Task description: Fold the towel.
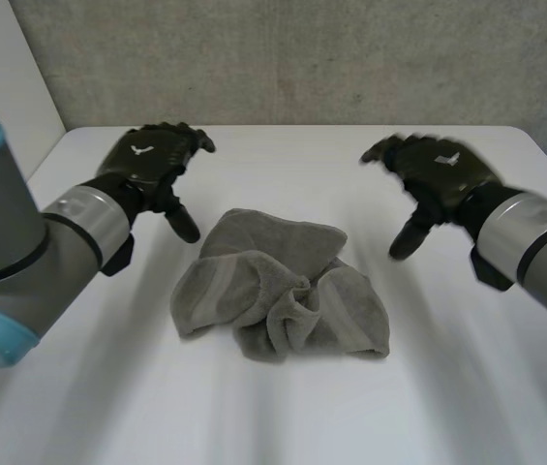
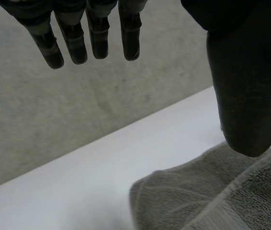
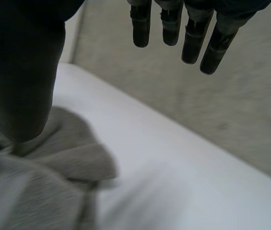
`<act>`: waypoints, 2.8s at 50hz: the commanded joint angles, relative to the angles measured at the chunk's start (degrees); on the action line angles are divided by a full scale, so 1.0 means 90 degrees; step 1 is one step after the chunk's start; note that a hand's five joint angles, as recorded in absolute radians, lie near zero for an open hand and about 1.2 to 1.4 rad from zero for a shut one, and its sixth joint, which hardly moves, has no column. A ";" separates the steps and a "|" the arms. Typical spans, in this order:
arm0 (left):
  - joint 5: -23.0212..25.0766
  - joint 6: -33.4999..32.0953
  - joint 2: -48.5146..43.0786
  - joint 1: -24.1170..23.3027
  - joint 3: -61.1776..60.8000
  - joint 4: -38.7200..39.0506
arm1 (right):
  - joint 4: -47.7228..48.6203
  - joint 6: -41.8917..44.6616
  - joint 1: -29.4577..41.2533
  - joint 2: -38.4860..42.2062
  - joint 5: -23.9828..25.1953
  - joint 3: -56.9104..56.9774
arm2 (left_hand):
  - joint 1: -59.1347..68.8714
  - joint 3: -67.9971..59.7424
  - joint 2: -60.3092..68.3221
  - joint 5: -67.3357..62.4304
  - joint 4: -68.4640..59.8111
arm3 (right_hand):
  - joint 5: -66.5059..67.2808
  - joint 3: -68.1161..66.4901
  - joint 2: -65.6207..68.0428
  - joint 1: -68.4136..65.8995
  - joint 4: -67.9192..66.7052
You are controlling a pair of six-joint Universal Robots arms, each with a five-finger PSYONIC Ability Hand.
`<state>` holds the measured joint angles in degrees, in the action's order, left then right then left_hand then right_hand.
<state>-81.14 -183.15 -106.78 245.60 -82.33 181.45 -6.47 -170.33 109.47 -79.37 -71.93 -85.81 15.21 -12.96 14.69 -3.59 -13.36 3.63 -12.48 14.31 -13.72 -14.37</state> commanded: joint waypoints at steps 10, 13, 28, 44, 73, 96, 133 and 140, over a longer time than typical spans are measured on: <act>0.1398 -0.0548 -0.2110 0.0006 0.1267 0.0015 | 0.0104 0.0244 0.0161 0.2022 0.0971 0.0257 | -0.0462 0.0329 -0.0404 0.0281 0.0374 | -0.0403 0.0276 -0.0479 0.0413 0.0485; 0.1398 -0.0880 -0.2413 -0.0004 0.1462 0.0005 | 0.0260 0.0400 0.0180 0.2286 0.0981 0.0277 | -0.0443 0.0329 -0.0386 0.0263 0.0374 | -0.0403 0.0276 -0.0479 0.0413 0.0485; 0.1428 -0.1134 -0.2764 -0.0092 0.1463 -0.0717 | 0.0358 0.0498 0.0171 0.2432 0.0971 0.0199 | 0.0843 0.0329 0.0901 -0.1024 0.0374 | 0.4129 0.0276 0.4053 -0.4119 0.0485; 0.1389 -0.2139 -0.2706 -0.0101 0.1141 -0.1392 | -0.0033 0.0830 0.0073 0.1290 0.1235 -0.0475 | 0.4343 0.0329 0.4400 -0.4523 0.0374 | 0.7374 0.0276 0.7298 -0.7365 0.0485; 0.0900 -0.2373 -0.2432 0.0035 0.0750 -0.1382 | -0.0667 0.1992 -0.0405 0.0831 0.1596 -0.1198 | 0.0996 0.0329 0.1053 -0.1176 0.0374 | 0.7374 0.0276 0.7298 -0.7365 0.0485; 0.0393 -0.2687 -0.1827 0.0250 0.0232 -0.1382 | -0.0667 0.1992 -0.0864 0.0635 0.1830 -0.1452 | 0.3346 0.0329 0.3404 -0.3527 0.0374 | 0.7374 0.0276 0.7298 -0.7365 0.0485; 0.0392 -0.0904 0.0347 0.0855 0.2089 0.0929 | 0.0016 -0.0498 -0.0835 0.0206 0.0727 0.3265 | 0.7199 0.0329 0.7256 -0.7379 0.0374 | 0.7374 0.0276 0.7298 -0.7365 0.0485; 0.1230 -0.0284 0.0937 0.1451 0.0480 0.1753 | 0.0544 -0.0364 -0.0865 -0.0311 0.1127 0.1550 | 0.7199 0.0329 0.7256 -0.7379 0.0374 | 0.7374 0.0276 0.7298 -0.7365 0.0485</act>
<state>-76.60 -189.97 -102.60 254.51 -65.73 191.76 -4.48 -175.40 101.82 -78.82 -64.24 -59.42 73.35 -12.96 75.90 -66.56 -13.36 65.36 -12.48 73.57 -74.71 -14.37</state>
